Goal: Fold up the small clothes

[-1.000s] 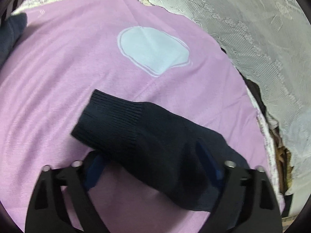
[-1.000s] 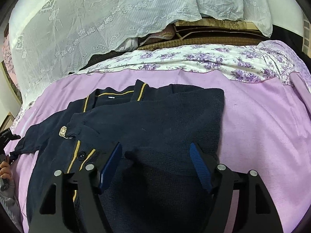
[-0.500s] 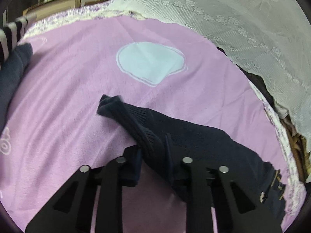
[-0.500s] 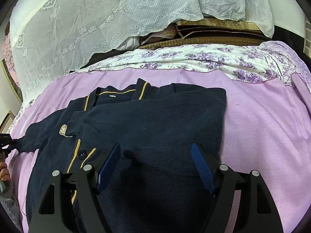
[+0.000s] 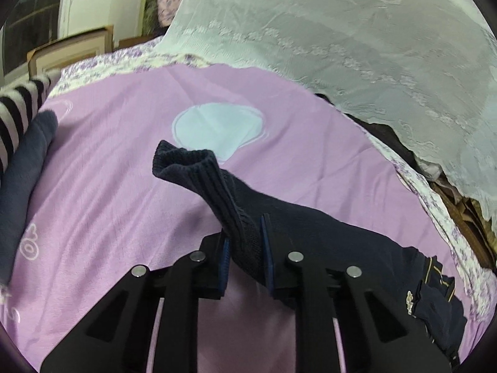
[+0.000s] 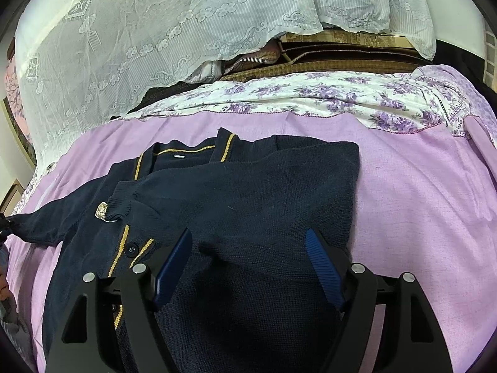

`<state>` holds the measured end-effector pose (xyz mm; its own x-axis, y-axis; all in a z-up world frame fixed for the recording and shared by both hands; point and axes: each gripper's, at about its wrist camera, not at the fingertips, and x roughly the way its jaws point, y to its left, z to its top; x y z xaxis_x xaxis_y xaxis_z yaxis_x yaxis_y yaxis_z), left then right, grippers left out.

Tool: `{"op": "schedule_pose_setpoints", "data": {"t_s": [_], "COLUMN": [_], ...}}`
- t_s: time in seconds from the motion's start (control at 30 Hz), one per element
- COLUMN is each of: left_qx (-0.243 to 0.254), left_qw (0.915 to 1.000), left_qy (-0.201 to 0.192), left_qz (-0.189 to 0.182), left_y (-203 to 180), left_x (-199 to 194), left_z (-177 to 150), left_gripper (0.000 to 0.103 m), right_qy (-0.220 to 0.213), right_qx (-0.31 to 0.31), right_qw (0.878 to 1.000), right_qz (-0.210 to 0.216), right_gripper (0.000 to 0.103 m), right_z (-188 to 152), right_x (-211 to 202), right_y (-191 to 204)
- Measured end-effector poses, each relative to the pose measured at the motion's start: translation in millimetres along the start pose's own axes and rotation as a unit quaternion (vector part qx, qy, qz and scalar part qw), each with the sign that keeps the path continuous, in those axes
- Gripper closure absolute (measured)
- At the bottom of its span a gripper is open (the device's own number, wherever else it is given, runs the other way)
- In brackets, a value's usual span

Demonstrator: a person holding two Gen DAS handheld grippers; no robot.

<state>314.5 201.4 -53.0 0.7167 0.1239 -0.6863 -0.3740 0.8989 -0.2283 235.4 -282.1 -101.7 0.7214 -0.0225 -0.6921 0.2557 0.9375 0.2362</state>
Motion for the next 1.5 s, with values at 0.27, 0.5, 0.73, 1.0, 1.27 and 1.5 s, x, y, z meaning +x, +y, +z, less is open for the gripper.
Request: {"op": "schedule_pose_setpoints", "data": {"t_s": [0.27, 0.5, 0.73, 1.0, 1.27, 1.5], "left_qx": [0.018, -0.022, -0.118, -0.115, -0.102, -0.027], "left_qw": [0.999, 0.9976, 0.985, 0.9865, 0.9885, 0.9985], "left_qy": [-0.011, 0.051, 0.104, 0.105, 0.111, 0.048], "left_qz": [-0.039, -0.043, -0.071, -0.05, -0.015, 0.001], "left_y": [-9, 9, 46, 41, 43, 9], "left_x": [-20, 16, 49, 50, 61, 23], "left_z": [3, 2, -6, -14, -11, -5], "left_gripper": [0.087, 0.087, 0.057, 0.035, 0.082, 0.084], "right_qy": [0.0, 0.002, 0.003, 0.006, 0.006, 0.006], "right_qx": [0.0, 0.001, 0.0, -0.002, -0.003, -0.003], "right_qw": [1.0, 1.0, 1.0, 1.0, 1.0, 1.0], "right_qz": [0.0, 0.005, 0.007, 0.008, 0.008, 0.008], "right_gripper": [0.026, 0.024, 0.022, 0.02, 0.02, 0.02], "right_z": [0, -1, -1, -1, -1, -1], "right_x": [0, 1, 2, 3, 3, 3], "right_y": [0, 1, 2, 3, 2, 2]}}
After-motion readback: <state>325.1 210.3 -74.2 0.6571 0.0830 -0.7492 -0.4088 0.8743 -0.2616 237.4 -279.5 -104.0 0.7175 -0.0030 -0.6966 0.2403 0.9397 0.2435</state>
